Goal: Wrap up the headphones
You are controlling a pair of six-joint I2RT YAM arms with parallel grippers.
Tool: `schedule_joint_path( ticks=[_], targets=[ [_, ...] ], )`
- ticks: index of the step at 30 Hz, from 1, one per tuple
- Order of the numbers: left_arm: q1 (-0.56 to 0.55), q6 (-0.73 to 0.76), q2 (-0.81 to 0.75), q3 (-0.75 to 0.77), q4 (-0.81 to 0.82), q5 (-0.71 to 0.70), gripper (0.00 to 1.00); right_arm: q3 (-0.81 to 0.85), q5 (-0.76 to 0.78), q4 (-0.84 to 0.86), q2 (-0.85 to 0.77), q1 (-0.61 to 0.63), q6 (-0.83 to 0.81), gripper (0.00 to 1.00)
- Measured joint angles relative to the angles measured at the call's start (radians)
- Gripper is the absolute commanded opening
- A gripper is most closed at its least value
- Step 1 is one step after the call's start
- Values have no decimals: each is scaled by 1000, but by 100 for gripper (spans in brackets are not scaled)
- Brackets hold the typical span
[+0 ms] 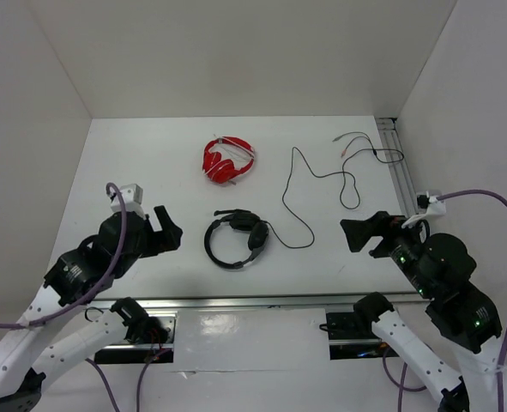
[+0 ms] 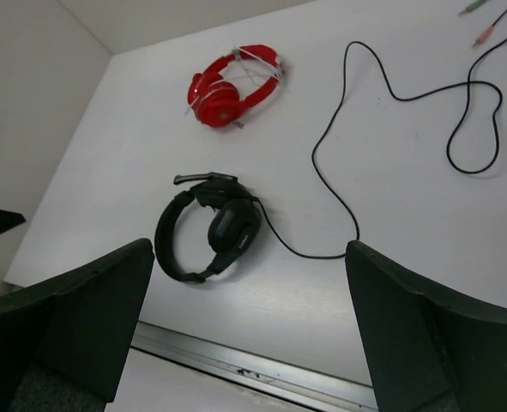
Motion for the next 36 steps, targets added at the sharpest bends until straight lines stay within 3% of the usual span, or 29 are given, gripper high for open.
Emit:
schedule_joint_path(
  ticks=[5,8,12,19,26,28,29,32,33,36],
  targets=[
    [0,-115,125,-98,97,62,100,-3,-5,21,92,0,22,100],
    [-11,-182,288,-161,164,107,100,-61,-26,40,178,0,27,100],
    [-52,-279,479,-216,273,137,100,-161,-74,51,179,0,35,100],
    [-136,-454,714,-224,361,92,100,-178,-130,85,142,0,24,100],
    [-158,-590,810,-202,343,0,95,-178,-163,96,146,0,16,100],
    [-157,-606,842,-179,330,-28,85,-178,-167,96,140,0,16,100],
    [-157,-613,858,-167,325,-41,60,-178,-169,97,137,0,15,100],
    [-155,-625,895,-142,322,-60,39,-178,-173,101,134,0,13,100],
    [-156,-637,898,-140,327,-61,22,-178,-176,102,133,0,12,100],
    [-163,-655,899,-142,341,-64,0,-178,-182,102,134,0,11,100]
  ],
)
